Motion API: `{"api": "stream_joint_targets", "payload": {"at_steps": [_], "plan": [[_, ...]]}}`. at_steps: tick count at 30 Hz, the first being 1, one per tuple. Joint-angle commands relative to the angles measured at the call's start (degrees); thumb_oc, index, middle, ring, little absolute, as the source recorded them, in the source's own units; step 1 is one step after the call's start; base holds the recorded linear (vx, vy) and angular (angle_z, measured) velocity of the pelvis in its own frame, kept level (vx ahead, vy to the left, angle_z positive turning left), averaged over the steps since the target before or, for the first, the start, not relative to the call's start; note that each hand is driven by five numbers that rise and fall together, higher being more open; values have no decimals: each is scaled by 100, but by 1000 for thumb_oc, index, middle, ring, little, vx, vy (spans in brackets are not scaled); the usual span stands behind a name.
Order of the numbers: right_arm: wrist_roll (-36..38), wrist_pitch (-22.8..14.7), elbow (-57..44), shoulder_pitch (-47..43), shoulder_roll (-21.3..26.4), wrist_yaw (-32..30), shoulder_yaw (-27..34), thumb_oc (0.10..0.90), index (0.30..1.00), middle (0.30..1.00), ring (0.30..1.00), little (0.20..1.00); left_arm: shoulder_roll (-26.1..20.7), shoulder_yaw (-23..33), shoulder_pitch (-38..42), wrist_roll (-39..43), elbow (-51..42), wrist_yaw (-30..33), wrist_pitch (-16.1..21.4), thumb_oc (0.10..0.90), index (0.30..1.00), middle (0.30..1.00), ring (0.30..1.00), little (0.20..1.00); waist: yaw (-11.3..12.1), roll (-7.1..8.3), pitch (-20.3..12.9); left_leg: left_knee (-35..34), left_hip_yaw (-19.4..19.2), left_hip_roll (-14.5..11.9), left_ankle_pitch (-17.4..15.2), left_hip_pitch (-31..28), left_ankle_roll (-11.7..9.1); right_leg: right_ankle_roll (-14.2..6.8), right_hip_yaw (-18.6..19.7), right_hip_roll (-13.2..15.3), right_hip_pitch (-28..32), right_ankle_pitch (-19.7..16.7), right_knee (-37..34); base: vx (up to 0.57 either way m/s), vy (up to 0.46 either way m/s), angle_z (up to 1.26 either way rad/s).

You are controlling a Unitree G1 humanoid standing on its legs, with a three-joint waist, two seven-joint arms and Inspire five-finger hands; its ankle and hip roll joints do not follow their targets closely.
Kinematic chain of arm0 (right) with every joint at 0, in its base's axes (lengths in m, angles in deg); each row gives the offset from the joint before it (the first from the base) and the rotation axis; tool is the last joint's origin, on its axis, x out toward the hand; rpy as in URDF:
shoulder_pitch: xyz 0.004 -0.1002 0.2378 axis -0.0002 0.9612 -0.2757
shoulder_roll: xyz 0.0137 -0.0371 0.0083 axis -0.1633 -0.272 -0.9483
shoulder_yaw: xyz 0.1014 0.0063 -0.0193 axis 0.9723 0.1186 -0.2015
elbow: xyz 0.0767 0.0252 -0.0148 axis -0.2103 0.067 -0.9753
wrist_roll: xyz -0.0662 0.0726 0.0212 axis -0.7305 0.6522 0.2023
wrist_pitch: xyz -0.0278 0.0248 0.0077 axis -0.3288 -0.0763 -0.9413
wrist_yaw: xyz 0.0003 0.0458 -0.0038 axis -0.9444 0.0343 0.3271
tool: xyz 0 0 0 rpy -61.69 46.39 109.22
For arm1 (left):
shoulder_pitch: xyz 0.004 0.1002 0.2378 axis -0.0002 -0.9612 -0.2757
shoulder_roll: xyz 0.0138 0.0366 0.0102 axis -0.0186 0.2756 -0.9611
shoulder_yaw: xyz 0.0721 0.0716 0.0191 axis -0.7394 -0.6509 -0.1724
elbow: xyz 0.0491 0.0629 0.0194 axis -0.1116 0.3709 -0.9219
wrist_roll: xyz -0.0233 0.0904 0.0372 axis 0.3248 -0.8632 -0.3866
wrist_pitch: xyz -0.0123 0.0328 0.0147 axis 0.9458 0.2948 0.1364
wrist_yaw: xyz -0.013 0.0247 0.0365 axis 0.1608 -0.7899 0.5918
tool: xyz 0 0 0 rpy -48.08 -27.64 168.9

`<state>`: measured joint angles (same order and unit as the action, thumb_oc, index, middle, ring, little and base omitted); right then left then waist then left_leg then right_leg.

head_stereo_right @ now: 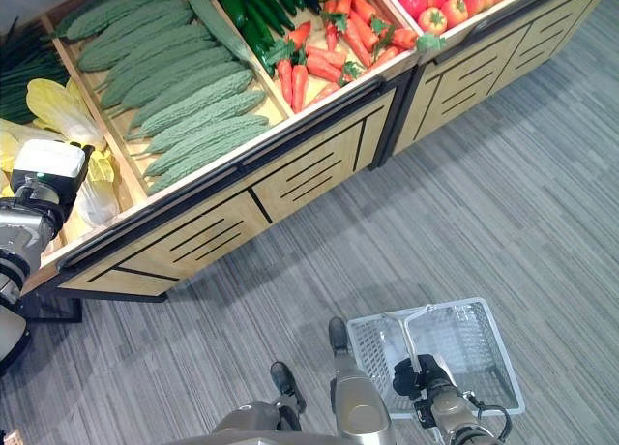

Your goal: Get the vegetables into the basket

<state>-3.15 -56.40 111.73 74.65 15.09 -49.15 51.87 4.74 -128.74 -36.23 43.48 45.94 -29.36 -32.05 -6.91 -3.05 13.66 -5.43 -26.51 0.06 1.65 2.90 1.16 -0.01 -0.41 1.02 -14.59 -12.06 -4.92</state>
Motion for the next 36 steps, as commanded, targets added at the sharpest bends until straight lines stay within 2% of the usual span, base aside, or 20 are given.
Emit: {"api": "stream_joint_targets", "payload": {"at_steps": [1, 9, 14, 15, 16, 23, 36], "plan": [[142, -52, 129, -15, -190, 62, -156, 400, 300, 300, 300, 300, -431, 459, 705, -55, 460, 38, -504, 900, 1000, 1000, 1000, 1000, 16, -115, 39, 43, 213, -2, -208, 176, -286, -765, 24, 222, 286, 668, 53, 0, 0, 0], [120, -17, 37, -12, -231, 141, -326, 400, 300, 300, 300, 300, -411, 396, 869, 9, 477, -25, -553, 900, 1000, 1000, 1000, 1000, 41, 78, 122, 43, 202, -22, -144, 520, -279, -779, 102, 180, -60, 516, 16, 1, 2, -5], [151, -41, -194, -55, -260, 143, -539, 400, 300, 300, 300, 300, -434, 336, 1333, 360, 502, 203, -643, 900, 1000, 1000, 1000, 1000, 51, 327, 107, 43, 219, -96, -62, 953, -275, -791, 210, 92, -476, 329, -8, 28, -2, -12], [194, -27, -212, -105, -285, 144, -586, 400, 300, 300, 300, 300, -400, 337, 1271, 412, 488, 116, -605, 510, 454, 454, 454, 454, 70, 364, 148, 43, 255, -107, -70, 920, -272, -783, 230, 77, -442, 343, -8, 62, 5, -8], [171, -17, -202, -78, -303, 175, -615, 400, 300, 300, 300, 300, -418, 399, 1162, 448, 511, 17, -563, 400, 300, 300, 300, 300, 99, 391, 173, 43, 240, -115, -81, 875, -268, -777, 251, 74, -409, 361, -8, 53, 12, -4], [84, -31, -177, -102, -301, 199, -669, 400, 300, 300, 300, 300, -396, 519, 1006, 540, 262, 7, -519, 400, 300, 300, 300, 300, 185, 397, 136, 43, 302, -91, -87, 843, -260, -757, 239, 82, -388, 395, -8, 0, 8, -4], [-4, -19, -282, 113, -234, 339, -584, 400, 300, 300, 300, 300, -636, 1281, 357, 671, -1377, 585, -456, 400, 300, 300, 300, 300, 325, 426, -14, 43, 587, -46, -180, 445, -221, -707, 28, 110, 118, 576, -7, -28, 4, 7]]}}
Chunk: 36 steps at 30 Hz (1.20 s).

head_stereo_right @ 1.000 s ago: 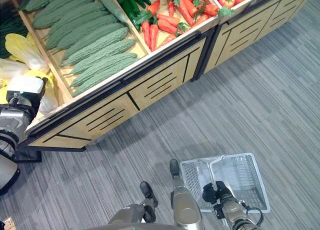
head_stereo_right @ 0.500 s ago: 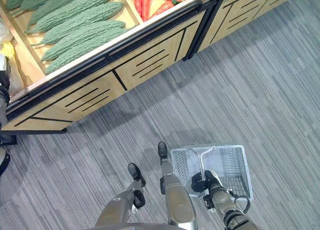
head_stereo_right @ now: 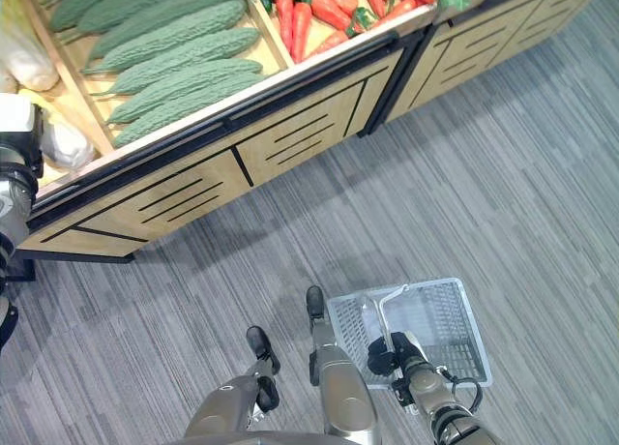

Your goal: Get the vegetables into the basket

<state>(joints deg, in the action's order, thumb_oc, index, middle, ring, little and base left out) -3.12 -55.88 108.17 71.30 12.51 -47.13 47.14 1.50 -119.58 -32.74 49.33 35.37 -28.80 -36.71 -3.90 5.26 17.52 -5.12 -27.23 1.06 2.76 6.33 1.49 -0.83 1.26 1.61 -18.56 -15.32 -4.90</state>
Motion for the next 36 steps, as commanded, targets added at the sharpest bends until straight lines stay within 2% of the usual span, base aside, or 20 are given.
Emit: {"api": "stream_joint_targets", "payload": {"at_steps": [1, 6, 10, 11, 17, 21, 23, 24, 27, 30, 33, 36], "plan": [[-8, -71, 74, 448, 28, 137, -116, 400, 300, 300, 300, 300, -316, 382, -10, 82, -332, 527, 7, 400, 300, 300, 300, 300, 16, -409, -391, 12, 662, -147, -292, 91, -255, -625, -143, 51, 529, 905, -10, -36, 9, 5], [-154, -29, 162, 579, 63, 167, 52, 400, 300, 300, 300, 300, -637, 856, -498, 37, -1258, 621, 97, 400, 300, 300, 300, 300, 111, -463, -583, 12, 762, -127, -392, -279, -243, -626, -230, 69, 940, 1044, 4, 2, 10, 4], [-276, 24, 245, 677, 38, 217, 234, 400, 300, 300, 300, 300, -829, 1524, -1275, 39, -2001, 631, 214, 400, 300, 300, 300, 300, 197, -480, -815, 12, 833, -114, -458, -580, -238, -617, -285, 71, 1269, 1179, 26, -1, 18, 9], [-402, 48, 291, 718, 57, 217, 261, 400, 300, 300, 300, 300, -851, 1904, -1693, 97, -2202, 646, 277, 400, 300, 300, 300, 300, 206, -494, -910, 12, 859, -109, -494, -738, -231, -620, -320, 76, 1435, 1237, 39, -25, 10, 22], [-600, 114, 350, 810, 45, 193, 488, 400, 300, 300, 300, 300, -613, 3110, -2924, 428, -3059, 717, 415, 400, 300, 300, 300, 300, 267, -502, -1148, 12, 962, -84, -562, -1041, -201, -601, -383, 86, 1759, 1365, 97, -36, 5, 12], [-570, 158, 427, 814, -4, 112, 686, 400, 300, 300, 300, 300, 125, 3938, -3954, 609, -4132, 794, 562, 400, 300, 300, 300, 300, 285, -491, -1265, 12, 1066, -68, -590, -1185, -179, -582, -422, 92, 1916, 1416, 131, -62, -3, 5], [-537, 230, 515, 818, -66, 67, 926, 400, 300, 300, 300, 300, 804, 4269, -4553, 761, -4903, 687, 712, 400, 300, 300, 300, 300, 306, -480, -1340, 12, 1121, -52, -631, -1259, -153, -576, -452, 106, 2001, 1461, 148, -76, 22, 16], [-537, 231, 513, 817, -59, 67, 916, 400, 300, 300, 300, 300, 813, 4300, -4584, 756, -4931, 676, 705, 400, 300, 300, 300, 300, 302, -485, -1344, 12, 1112, -53, -620, -1251, -153, -571, -446, 104, 1994, 1443, 138, -84, 17, 14], [-587, 256, 454, 763, -85, 44, 982, 400, 300, 300, 300, 300, 1551, 4387, -4970, 1359, -5640, 515, 1043, 400, 300, 300, 300, 300, 312, -471, -1384, 12, 1162, -45, -663, -1314, -107, -555, -458, 112, 2026, 1479, 202, -72, 8, 12], [-403, 214, 211, 746, -139, 47, 1094, 400, 300, 300, 300, 300, 2260, 4336, -5499, 2088, -6371, 18, 1290, 400, 300, 300, 300, 300, 316, -459, -1434, 12, 1154, -44, -678, -1390, -54, -531, -440, 100, 2074, 1494, 254, -49, 3, -1], [-382, 203, 171, 778, -165, 62, 1090, 400, 300, 300, 300, 300, 2398, 4294, -5607, 2280, -6509, -134, 1340, 400, 300, 300, 300, 300, 313, -461, -1437, 12, 1147, -42, -685, -1417, -45, -528, -428, 99, 2092, 1504, 268, -8, 7, -2], [-274, 155, 148, 873, -284, 88, 1114, 400, 300, 300, 300, 300, 2709, 4092, -6032, 3099, -6875, -614, 1487, 400, 300, 300, 300, 300, 317, -471, -1426, 12, 1169, -32, -695, -1433, -15, -529, -450, 113, 2125, 1493, 250, -11, 8, -1]]}}
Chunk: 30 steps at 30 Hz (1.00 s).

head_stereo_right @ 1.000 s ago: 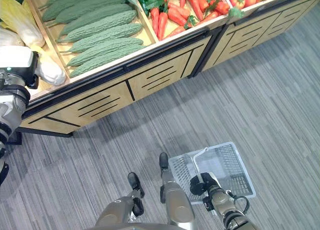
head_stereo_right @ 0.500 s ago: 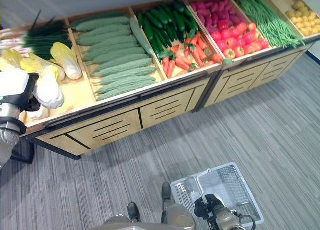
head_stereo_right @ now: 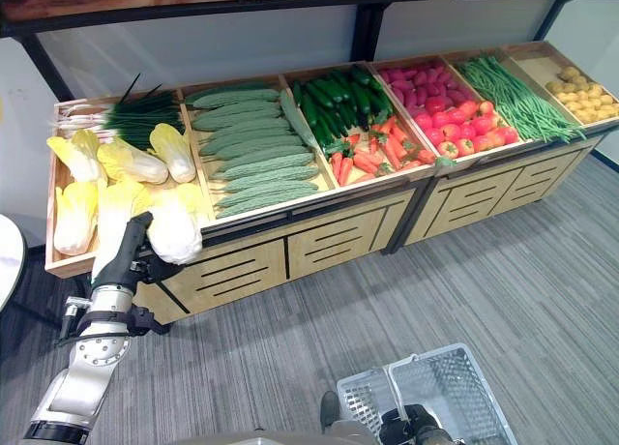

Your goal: Get the vegetables into the basket

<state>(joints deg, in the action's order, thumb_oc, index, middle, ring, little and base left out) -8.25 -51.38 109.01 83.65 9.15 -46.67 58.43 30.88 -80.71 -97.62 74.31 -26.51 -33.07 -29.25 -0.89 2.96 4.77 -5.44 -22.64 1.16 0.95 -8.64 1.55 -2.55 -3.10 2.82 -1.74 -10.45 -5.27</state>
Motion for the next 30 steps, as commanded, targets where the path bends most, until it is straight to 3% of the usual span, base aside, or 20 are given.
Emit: {"api": "stream_joint_targets", "payload": {"at_steps": [1, 2, 3, 6, 13, 18, 20, 21, 22, 24, 26, 30], "plan": [[253, -305, 62, -354, 35, 39, -15, 400, 300, 300, 300, 300, -213, 158, 402, 734, -761, -271, 759, 400, 300, 300, 300, 300, 18, -244, -156, 44, 706, -39, -516, 69, -17, -359, -12, -7, 437, 996, 276, 0, 0, 0], [253, -306, 62, -351, 35, 39, -15, 400, 300, 300, 300, 300, -214, 160, 397, 740, -766, -276, 758, 400, 300, 300, 300, 300, 20, -244, -159, 44, 705, -38, -517, 69, -16, -360, -11, -7, 436, 995, 275, 0, 0, 0], [200, -306, 17, -335, 28, 71, -79, 400, 300, 300, 300, 300, -90, -28, 306, 1461, -842, -535, 794, 400, 300, 300, 300, 300, -3, -248, -133, 44, 717, -28, -527, 63, -1, -371, -35, 9, 435, 1000, 293, 0, 0, 0], [53, -281, -6, -374, 68, 91, -132, 400, 300, 300, 300, 300, -50, -316, 311, 2008, -864, -876, 702, 400, 300, 300, 300, 300, 8, -247, -116, 44, 722, -9, -524, 88, 28, -385, -29, 30, 408, 959, 296, -41, 45, 1], [134, -265, -35, -345, 76, 7, 30, 400, 300, 300, 300, 300, -117, -658, 801, 2086, -858, -975, 559, 400, 300, 300, 300, 300, -129, -253, 15, 44, 705, 41, -572, 129, 116, -466, 10, 94, 199, 942, 647, -43, 103, 1], [108, -238, -40, -269, 7, -214, 165, 400, 300, 300, 300, 300, -124, -909, 1215, 2126, -704, -894, 557, 400, 300, 300, 300, 300, -333, -355, 246, 44, 198, 75, -647, 131, 208, -646, 322, 123, -240, 707, 939, -29, 140, -68], [48, -230, -61, -276, -12, -245, 127, 400, 300, 300, 300, 300, -164, -903, 1291, 2113, -679, -842, 563, 400, 300, 300, 300, 300, -282, -429, 300, 44, 55, 34, -700, 108, 186, -730, -107, 281, -346, 745, 1066, -11, 43, -73], [-5, -228, -62, -298, -24, -248, 112, 400, 300, 300, 300, 300, -187, -839, 1293, 2124, -674, -792, 549, 400, 300, 300, 300, 300, -211, -479, 321, 44, -183, -44, -712, 111, 154, -712, -849, 521, -371, 780, 1168, -33, -13, -92], [-65, -209, -37, -309, -35, -240, 95, 400, 300, 300, 300, 300, -193, -771, 1266, 2111, -677, -761, 533, 400, 300, 300, 300, 300, -159, -500, 335, 44, -323, -74, -721, 90, 143, -686, -1292, 664, -346, 832, 1209, -24, -37, -122], [-142, -180, -1, -326, -65, -230, 30, 400, 300, 300, 300, 300, -186, -669, 1139, 2065, -707, -744, 514, 400, 300, 300, 300, 300, -123, -471, 323, 44, -546, -89, -736, 51, 114, -707, -1711, 771, -207, 776, 1046, 23, -90, -129], [-146, -179, -54, -301, -31, -182, 20, 400, 300, 300, 300, 300, -139, -614, 976, 2024, -695, -796, 531, 400, 300, 300, 300, 300, -148, -413, 253, 44, -647, -92, -704, -35, 68, -714, -1506, 660, -45, 700, 749, 139, -274, -49], [-168, -184, -94, -321, 2, -175, -10, 400, 300, 300, 300, 300, -98, -650, 982, 2029, -659, -804, 519, 400, 300, 300, 300, 300, -169, -413, 218, 44, -631, -142, -668, -65, -19, -674, -1557, 561, 113, 761, 525, 94, -203, -43]]}}
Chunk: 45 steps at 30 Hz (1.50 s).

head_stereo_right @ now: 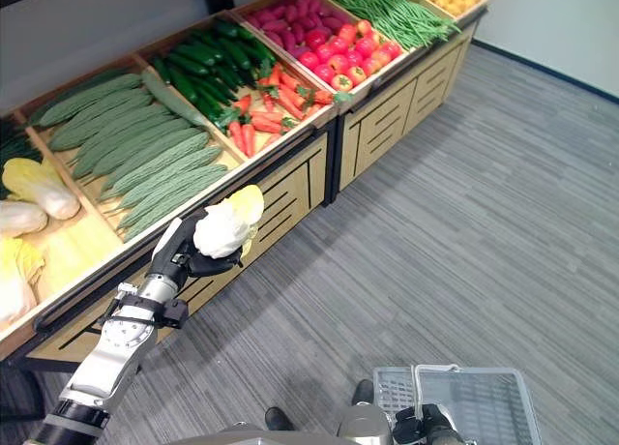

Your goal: Get the vegetables into the basket

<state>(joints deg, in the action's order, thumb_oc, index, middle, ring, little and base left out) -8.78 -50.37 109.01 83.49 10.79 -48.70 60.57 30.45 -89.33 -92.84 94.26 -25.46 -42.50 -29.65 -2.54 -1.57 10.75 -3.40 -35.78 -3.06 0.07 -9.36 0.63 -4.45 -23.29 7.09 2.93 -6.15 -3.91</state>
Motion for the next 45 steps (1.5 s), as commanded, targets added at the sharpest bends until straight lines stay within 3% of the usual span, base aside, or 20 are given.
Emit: {"api": "stream_joint_targets", "payload": {"at_steps": [1, 7, 8, 10, 11, 13, 14, 20, 25, 26, 28, 29, 30, 35, 36, 37, 40, 45], "plan": [[-140, -273, -101, -345, -118, 31, -258, 400, 300, 300, 300, 300, -51, 207, 495, 43, -747, 125, 552, 400, 300, 300, 300, 300, 0, 32, -385, -160, 684, 212, -534, 13, 2, -441, 489, 59, -311, 384, 313, 82, -216, -12], [-105, -284, -214, -394, 24, 5, -249, 400, 300, 300, 300, 300, 15, 200, 486, 134, -678, 119, 521, 400, 300, 300, 300, 300, -10, 22, -316, -151, 822, -28, -345, 2, -238, -219, 571, -193, -268, 733, 421, 120, -252, 10], [-37, -297, -189, -410, 75, -24, -237, 400, 300, 300, 300, 300, 39, 163, 533, 198, -641, 87, 512, 400, 300, 300, 300, 300, 35, 115, -224, 648, 906, -175, -474, 282, -327, -100, 561, -200, -161, 862, 442, 158, -288, 21], [5, -323, -206, -447, 146, -35, -250, 400, 300, 300, 300, 300, 65, 109, 584, 276, -607, 122, 544, 400, 300, 300, 300, 300, 158, 154, -77, 1217, 1578, -165, -255, 612, -475, -12, 610, -243, -92, 943, 465, 93, -151, 16], [-10, -315, -233, -442, 157, -40, -256, 400, 300, 300, 300, 300, 81, 117, 595, 298, -614, 138, 556, 400, 300, 300, 300, 300, 192, 176, -51, 1039, 1917, -71, -266, 710, -458, -25, 626, -216, -116, 947, 449, -2, 45, -16], [-9, -298, -285, -427, 150, -44, -241, 400, 300, 300, 300, 300, 128, 172, 555, 236, -632, 205, 567, 400, 300, 300, 300, 300, 248, 258, -33, 599, 2533, 17, -329, 865, -300, -51, 760, -139, -247, 837, 443, 35, 226, -41], [4, -310, -336, -425, 154, -21, -165, 400, 300, 300, 300, 300, 77, 268, 467, 195, -656, 236, 600, 400, 300, 300, 300, 300, 275, 257, 15, 815, 2879, 66, -487, 1001, -169, -68, 1078, -94, -398, 842, 668, 79, 293, -62], [-171, -299, -486, -461, 77, 2, -221, 400, 300, 300, 300, 300, -257, 358, 468, 34, -806, 181, 576, 400, 300, 300, 300, 300, 280, 253, 152, 1178, 2307, 295, -965, 937, 204, -294, 1652, 117, -588, 633, 889, 36, 444, -80], [-213, -281, -565, -527, 32, -57, -230, 400, 300, 300, 300, 300, -300, 326, 632, 1, -738, 284, 601, 400, 300, 300, 300, 300, 265, 274, 292, 1504, 1702, 313, -1248, 1020, 381, -559, 2064, 193, -875, -29, 764, -66, 266, -65], [-258, -268, -611, -568, 9, -60, -254, 400, 300, 300, 300, 300, -328, 340, 655, 9, -729, 303, 603, 400, 300, 300, 300, 300, 259, 268, 309, 1443, 1372, 269, -1290, 968, 403, -687, 2033, 243, -979, -285, 652, -45, 248, -89], [-260, -270, -627, -568, -17, -55, -263, 400, 300, 300, 300, 300, -345, 356, 647, 5, -714, 324, 612, 400, 300, 300, 300, 300, 278, 228, 313, 1362, 1318, 237, -1339, 874, 382, -761, 1966, 259, -968, -335, 617, -14, 148, -101], [-280, -266, -623, -558, -59, -58, -279, 400, 300, 300, 300, 300, -362, 384, 629, 29, -701, 372, 625, 400, 300, 300, 300, 300, 320, 177, 334, 1234, 1042, 150, -1263, 793, 372, -751, 1501, 371, -1061, -287, 646, -71, 80, -97], [-296, -263, -613, -541, -69, -49, -287, 400, 300, 300, 300, 300, -366, 389, 618, 33, -694, 375, 616, 400, 300, 300, 300, 300, 317, 149, 339, 1149, 978, 131, -1213, 760, 361, -731, 1301, 416, -1054, -211, 708, -71, 75, -119], [-285, -269, -582, -435, -90, -55, -287, 400, 300, 300, 300, 300, -398, 371, 614, 42, -701, 373, 586, 400, 300, 300, 300, 300, 227, 65, 292, 631, 823, 185, -954, 536, 311, -582, 904, 404, -902, 284, 1361, -19, 6, -57], [-283, -276, -542, -429, -104, -55, -306, 400, 300, 300, 300, 300, -418, 426, 592, 29, -727, 389, 569, 400, 300, 300, 300, 300, 266, 53, 221, 481, 636, 172, -888, 478, 286, -534, 520, 408, -751, 471, 1535, 5, -52, -27], [-283, -278, -540, -426, -106, -56, -310, 400, 300, 300, 300, 300, -420, 428, 585, 29, -730, 389, 568, 400, 300, 300, 300, 300, 265, 61, 224, 458, 634, 181, -876, 456, 280, -531, 523, 415, -752, 497, 1562, -3, -88, -33], [-344, -285, -564, -485, -107, -44, -406, 400, 300, 300, 300, 300, -432, 585, 446, 24, -737, 404, 549, 400, 300, 300, 300, 300, 382, 96, 99, 282, 326, 193, -740, 428, 177, -531, 17, 339, -378, 558, 1271, -4, -152, -68], [-469, -269, -591, -449, -50, -9, -497, 400, 300, 300, 300, 300, -284, 551, 379, 86, -601, 328, 573, 400, 300, 300, 300, 300, 295, 70, 15, 142, 239, 65, -463, 371, -32, -329, 337, 0, -284, 847, 769, 19, -254, -48]]}}
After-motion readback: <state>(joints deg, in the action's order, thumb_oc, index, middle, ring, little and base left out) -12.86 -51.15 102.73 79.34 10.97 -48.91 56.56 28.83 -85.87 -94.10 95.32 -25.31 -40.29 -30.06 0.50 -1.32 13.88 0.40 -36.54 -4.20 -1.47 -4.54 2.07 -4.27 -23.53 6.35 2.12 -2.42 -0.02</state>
